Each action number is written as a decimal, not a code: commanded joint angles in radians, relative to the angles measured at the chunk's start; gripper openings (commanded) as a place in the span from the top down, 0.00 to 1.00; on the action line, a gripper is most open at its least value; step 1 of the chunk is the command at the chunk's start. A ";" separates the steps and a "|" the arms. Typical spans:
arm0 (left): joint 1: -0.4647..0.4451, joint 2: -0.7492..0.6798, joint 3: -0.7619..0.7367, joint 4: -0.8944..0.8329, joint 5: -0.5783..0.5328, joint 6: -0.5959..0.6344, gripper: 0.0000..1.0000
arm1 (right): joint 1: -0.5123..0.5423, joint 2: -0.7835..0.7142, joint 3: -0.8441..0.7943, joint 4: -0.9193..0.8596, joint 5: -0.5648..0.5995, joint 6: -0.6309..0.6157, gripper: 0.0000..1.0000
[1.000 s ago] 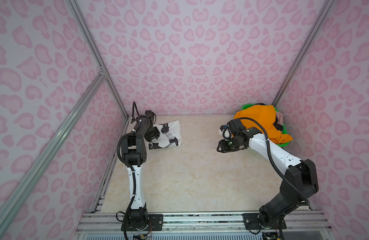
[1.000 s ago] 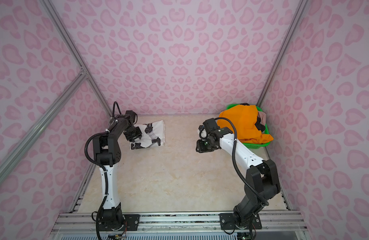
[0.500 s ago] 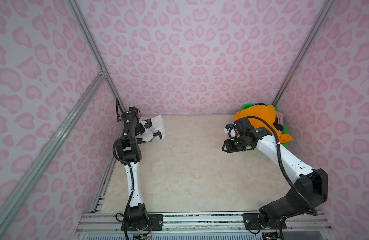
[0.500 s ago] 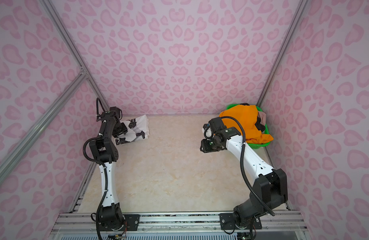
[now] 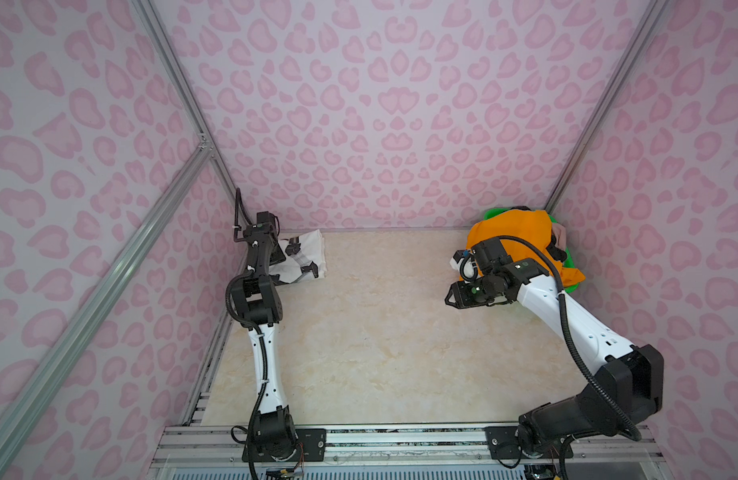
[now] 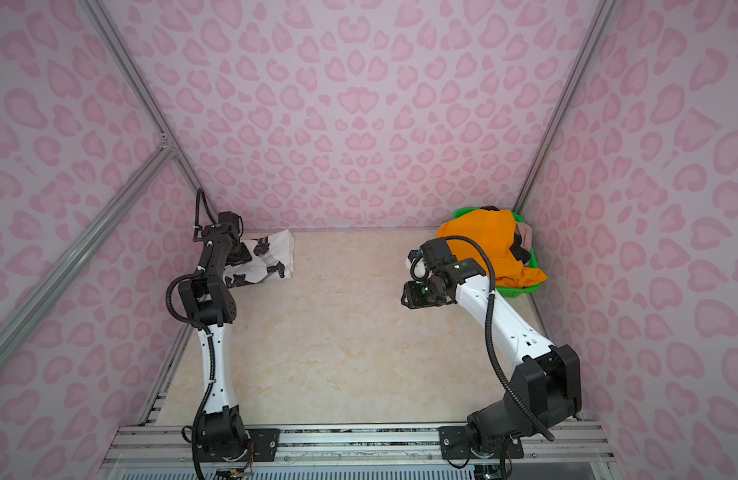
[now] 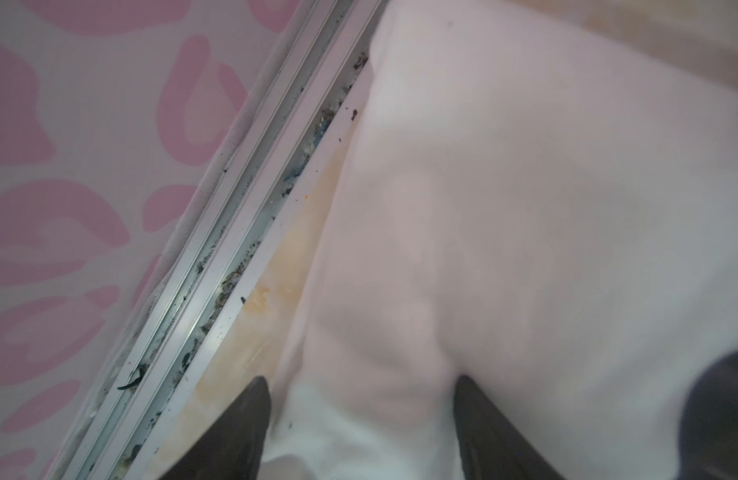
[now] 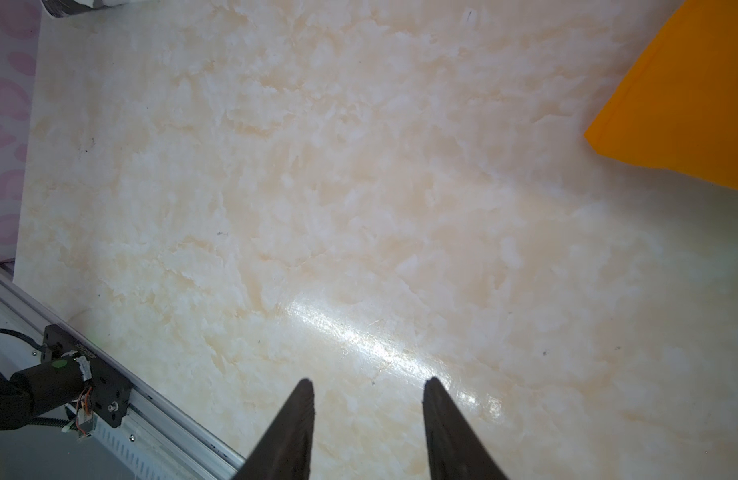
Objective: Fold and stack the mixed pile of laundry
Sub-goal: 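Drag the folded shirt with the left gripper toward the far corner, then release the shirt with the left gripper and draw the left arm back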
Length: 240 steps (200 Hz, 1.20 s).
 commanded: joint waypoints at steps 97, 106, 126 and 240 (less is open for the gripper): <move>-0.001 -0.415 -0.022 0.018 -0.063 0.053 0.22 | 0.003 -0.061 -0.067 0.074 -0.064 0.021 0.55; -0.001 -0.428 -0.025 0.011 -0.062 0.056 0.22 | 0.003 -0.065 -0.070 0.076 -0.065 0.022 0.55; -0.002 -0.467 -0.052 0.015 -0.065 0.062 0.21 | 0.003 -0.070 -0.077 0.081 -0.070 0.021 0.55; -0.002 -0.608 -0.165 0.051 -0.077 0.089 0.18 | 0.004 -0.091 -0.099 0.095 -0.085 0.022 0.55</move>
